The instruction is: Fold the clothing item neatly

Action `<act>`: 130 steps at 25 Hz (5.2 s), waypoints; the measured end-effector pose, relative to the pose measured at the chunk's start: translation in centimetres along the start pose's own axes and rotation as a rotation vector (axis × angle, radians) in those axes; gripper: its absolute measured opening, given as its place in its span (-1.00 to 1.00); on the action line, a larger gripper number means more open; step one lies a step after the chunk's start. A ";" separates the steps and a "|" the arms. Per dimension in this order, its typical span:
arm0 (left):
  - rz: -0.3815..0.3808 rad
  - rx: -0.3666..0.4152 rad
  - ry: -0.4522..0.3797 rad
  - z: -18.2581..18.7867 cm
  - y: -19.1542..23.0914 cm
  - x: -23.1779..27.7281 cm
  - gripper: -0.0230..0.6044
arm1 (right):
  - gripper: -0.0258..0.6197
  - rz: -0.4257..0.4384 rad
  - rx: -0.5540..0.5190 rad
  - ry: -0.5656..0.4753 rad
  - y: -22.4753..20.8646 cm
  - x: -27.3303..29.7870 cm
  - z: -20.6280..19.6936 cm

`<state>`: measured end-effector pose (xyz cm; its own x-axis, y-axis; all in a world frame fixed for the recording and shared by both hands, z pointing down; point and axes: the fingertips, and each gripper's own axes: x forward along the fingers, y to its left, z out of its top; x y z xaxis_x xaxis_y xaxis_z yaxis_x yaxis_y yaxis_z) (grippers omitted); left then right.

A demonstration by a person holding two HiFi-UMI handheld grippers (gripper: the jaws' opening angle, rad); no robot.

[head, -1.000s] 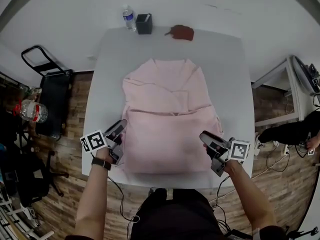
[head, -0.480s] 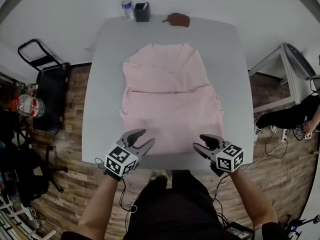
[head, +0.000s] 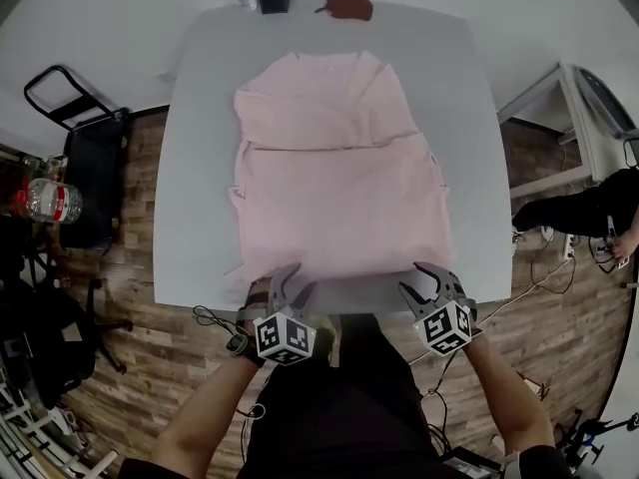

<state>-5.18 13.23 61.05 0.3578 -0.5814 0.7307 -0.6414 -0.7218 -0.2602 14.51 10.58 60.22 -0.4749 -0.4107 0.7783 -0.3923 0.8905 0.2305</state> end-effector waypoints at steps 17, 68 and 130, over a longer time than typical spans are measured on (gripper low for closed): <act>0.119 0.137 0.110 -1.6 -3.0 3.1 -0.27 | -0.32 -0.267 -0.507 0.098 -0.4 3.7 -2.4; -0.673 0.149 0.347 9.7 10.0 -7.7 -0.85 | -0.79 0.408 -0.489 0.187 -8.8 -4.7 13.0; -0.075 -0.791 -0.558 21.3 14.3 -11.8 -0.91 | -0.88 0.099 0.485 -0.537 -8.8 -6.7 28.4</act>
<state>-4.10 1.76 35.25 0.5559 -0.7860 0.2705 -0.8019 -0.4214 0.4235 -1.22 -0.06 36.39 -0.7981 -0.4834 0.3596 -0.5734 0.7926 -0.2072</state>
